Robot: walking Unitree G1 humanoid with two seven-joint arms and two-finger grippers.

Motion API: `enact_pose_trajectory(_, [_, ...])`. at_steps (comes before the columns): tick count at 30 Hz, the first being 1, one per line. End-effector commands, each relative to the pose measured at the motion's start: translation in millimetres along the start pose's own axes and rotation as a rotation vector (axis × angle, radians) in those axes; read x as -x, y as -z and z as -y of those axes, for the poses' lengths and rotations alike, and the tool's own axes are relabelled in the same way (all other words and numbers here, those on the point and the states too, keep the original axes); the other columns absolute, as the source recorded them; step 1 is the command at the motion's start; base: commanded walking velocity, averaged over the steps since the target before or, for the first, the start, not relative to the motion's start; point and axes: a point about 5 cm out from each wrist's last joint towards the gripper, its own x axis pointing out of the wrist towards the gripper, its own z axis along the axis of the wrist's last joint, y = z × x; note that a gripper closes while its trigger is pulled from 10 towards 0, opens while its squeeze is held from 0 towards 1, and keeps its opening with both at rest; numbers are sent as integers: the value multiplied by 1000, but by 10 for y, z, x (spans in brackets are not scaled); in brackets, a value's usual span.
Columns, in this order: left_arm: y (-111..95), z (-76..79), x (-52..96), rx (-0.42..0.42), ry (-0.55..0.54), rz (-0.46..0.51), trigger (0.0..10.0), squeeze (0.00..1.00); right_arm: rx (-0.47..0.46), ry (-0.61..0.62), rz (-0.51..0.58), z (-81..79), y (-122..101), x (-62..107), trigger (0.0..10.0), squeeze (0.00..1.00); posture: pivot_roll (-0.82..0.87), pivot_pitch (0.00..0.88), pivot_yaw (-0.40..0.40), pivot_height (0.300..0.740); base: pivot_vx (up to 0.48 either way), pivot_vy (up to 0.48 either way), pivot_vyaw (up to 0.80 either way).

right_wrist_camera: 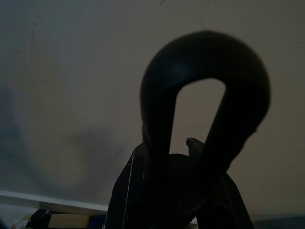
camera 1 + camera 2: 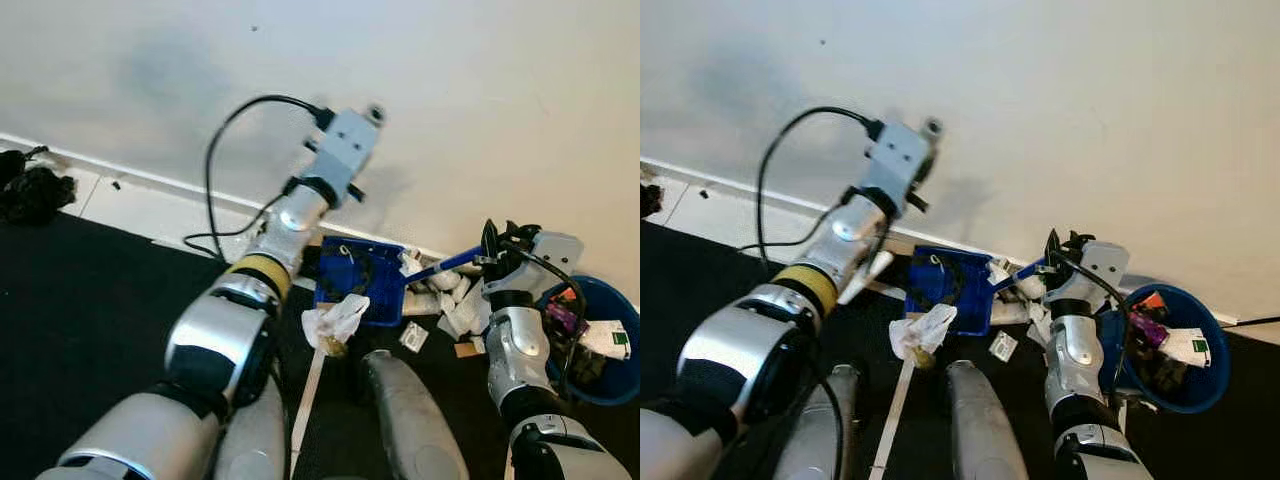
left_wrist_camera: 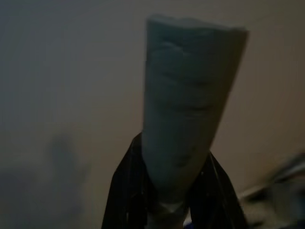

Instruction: Sweep floor

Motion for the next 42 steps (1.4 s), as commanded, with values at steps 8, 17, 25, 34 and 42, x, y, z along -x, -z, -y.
enact_pose_trajectory(8, [-632, 437, -349, 240, 216, 213, 10000, 0, -37, 64, -343, 39, 545, 376, 10000, 0, -57, 376, -21, 740, 0, 0, 0])
enact_pose_trajectory(17, [-905, -151, -328, 64, 108, 225, 10000, 0, -11, 31, -403, -47, 601, 363, 10000, 0, 1, 319, -24, 740, 0, 0, 0])
enact_pose_trajectory(25, [-764, -1241, 283, -45, -224, 127, 10000, 0, -18, 35, -447, -123, 633, 325, 10000, 0, 84, 207, -42, 740, 0, 0, 0])
enact_pose_trajectory(34, [-404, -1721, 1008, -41, -524, -14, 10000, 0, -45, 37, -427, -150, 535, 151, 10000, 0, 119, 112, -66, 740, 0, 0, 0])
enact_pose_trajectory(42, [-266, -1850, 1317, 117, -722, -128, 10000, 0, -68, 59, -460, -125, 527, 100, 10000, 0, 145, 24, -75, 740, 0, 0, 0])
